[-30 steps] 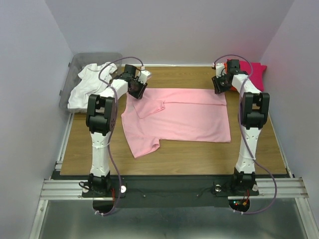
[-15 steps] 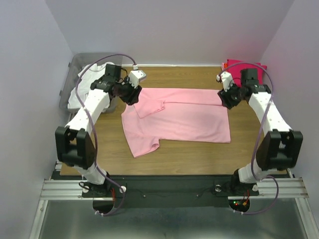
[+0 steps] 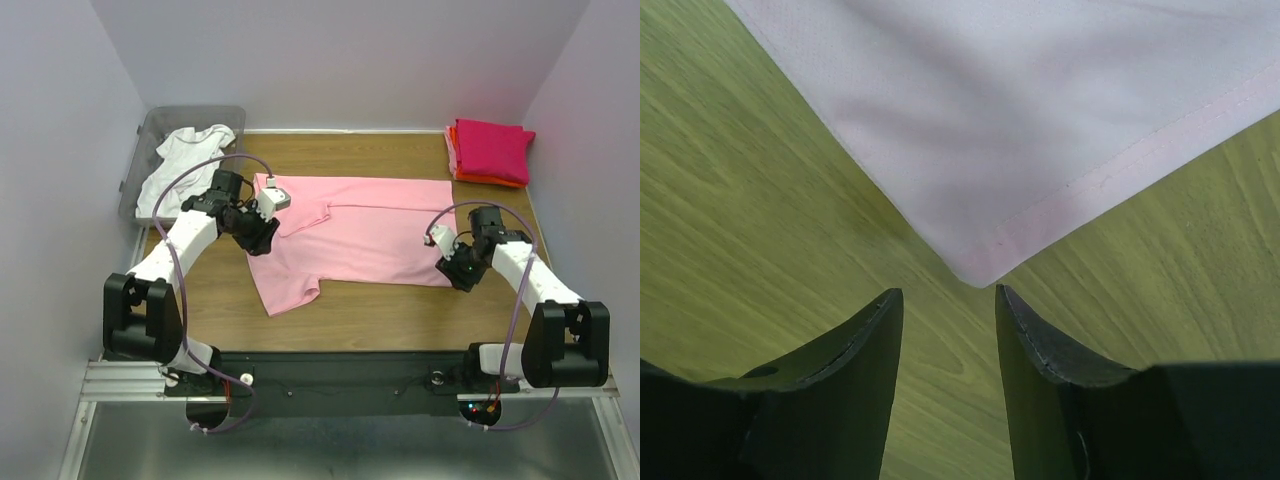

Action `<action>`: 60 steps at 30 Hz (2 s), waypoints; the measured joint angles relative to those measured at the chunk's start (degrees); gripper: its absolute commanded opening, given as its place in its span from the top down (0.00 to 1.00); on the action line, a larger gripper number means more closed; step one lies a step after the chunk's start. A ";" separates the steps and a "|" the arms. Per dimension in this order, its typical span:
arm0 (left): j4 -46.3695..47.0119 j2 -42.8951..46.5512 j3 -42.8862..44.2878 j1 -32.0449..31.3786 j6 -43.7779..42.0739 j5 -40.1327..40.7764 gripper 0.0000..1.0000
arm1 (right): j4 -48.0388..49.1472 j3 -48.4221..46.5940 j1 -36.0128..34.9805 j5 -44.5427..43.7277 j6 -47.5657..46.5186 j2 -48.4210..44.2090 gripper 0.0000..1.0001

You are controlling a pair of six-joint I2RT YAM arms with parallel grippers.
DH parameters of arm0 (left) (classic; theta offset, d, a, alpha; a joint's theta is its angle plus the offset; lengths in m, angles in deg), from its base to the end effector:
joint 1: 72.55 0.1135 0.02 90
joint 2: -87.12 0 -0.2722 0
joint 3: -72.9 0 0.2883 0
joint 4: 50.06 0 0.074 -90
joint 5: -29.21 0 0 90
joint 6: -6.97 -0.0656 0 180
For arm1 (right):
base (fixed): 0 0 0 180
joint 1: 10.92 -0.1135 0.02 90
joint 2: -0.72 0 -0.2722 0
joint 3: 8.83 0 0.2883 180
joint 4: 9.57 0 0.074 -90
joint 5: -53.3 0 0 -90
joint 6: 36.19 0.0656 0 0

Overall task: Fold and stack the t-shirts
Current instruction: Fold the tshirt

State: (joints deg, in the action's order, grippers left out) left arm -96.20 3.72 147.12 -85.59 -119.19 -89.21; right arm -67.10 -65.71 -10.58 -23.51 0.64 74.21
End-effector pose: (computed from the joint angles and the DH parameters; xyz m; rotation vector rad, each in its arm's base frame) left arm 0.3322 -0.1090 0.2296 1.1815 2.1209 -0.4490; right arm 0.2567 0.0134 0.1594 -1.2814 2.4787 0.1131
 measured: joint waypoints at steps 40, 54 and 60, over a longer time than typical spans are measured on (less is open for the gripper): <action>8.15 4.04 -20.50 -6.69 -8.92 6.21 0.57 | 11.08 6.95 -1.20 -4.94 -4.02 2.54 0.99; 7.65 4.87 -21.97 -8.74 -9.77 8.90 1.00 | 10.82 6.82 -1.29 -7.17 -3.89 2.05 1.00; -1.68 12.79 -19.08 -9.03 -9.51 7.76 1.00 | 6.60 6.78 -1.29 -7.45 -3.98 -3.19 0.99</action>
State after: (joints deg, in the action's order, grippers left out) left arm -97.88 16.51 128.04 -94.62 -128.70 -81.45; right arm -60.50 -58.93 -11.87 -30.96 -3.34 71.02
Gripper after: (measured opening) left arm 0.015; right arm 0.034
